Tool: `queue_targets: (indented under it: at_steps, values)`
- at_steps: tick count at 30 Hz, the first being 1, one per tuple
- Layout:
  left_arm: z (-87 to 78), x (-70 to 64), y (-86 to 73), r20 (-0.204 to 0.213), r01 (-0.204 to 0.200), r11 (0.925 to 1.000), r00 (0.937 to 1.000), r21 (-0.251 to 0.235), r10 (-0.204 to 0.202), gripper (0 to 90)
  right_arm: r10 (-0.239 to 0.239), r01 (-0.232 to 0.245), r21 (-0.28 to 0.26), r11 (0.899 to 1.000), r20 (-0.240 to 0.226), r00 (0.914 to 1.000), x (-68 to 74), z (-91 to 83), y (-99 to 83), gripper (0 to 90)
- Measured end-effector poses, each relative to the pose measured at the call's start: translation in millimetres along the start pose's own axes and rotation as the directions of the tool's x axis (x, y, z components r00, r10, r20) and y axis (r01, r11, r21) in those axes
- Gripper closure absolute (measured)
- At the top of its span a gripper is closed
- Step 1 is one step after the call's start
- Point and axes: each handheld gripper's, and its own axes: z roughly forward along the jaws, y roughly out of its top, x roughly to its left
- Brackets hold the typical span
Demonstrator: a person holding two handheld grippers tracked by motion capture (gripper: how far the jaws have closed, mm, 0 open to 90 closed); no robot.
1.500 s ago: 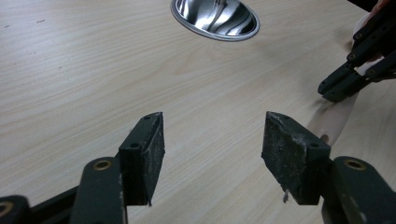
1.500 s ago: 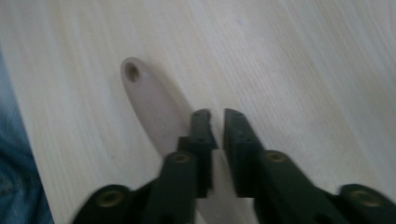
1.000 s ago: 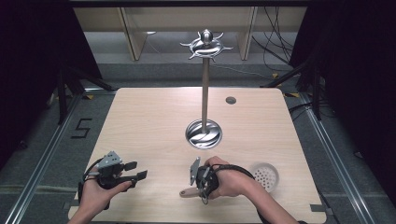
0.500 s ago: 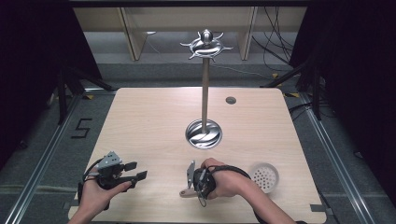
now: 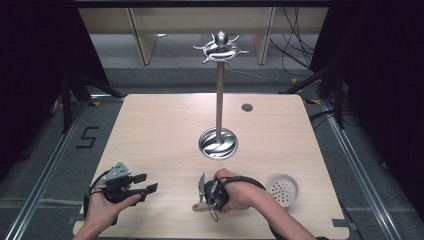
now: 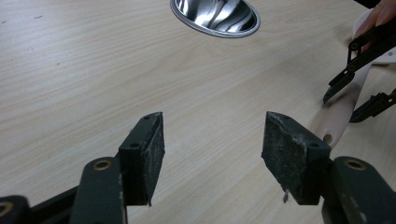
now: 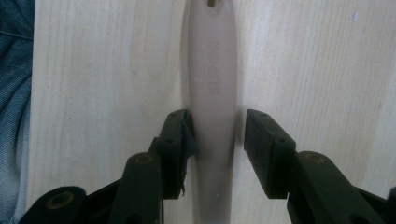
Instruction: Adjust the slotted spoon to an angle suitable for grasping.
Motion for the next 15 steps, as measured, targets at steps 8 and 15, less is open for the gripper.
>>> queue_targets:
  at_steps: [8, 15]
  values:
    - [0.1, -0.1, -0.2, 0.001, 0.006, 1.0, 1.0, -0.004, -0.006, 38.2, -0.012, 0.011, -0.014, 1.0, -0.03, 0.9995, -1.0, 4.5, 1.3, 66.0]
    - [-0.6, 0.1, -0.1, 0.0, 0.005, 1.0, 1.0, -0.005, -0.005, 38.1, 0.019, -0.019, -0.01, 1.0, -0.048, 0.9987, 0.2, 4.8, 3.4, 69.7]
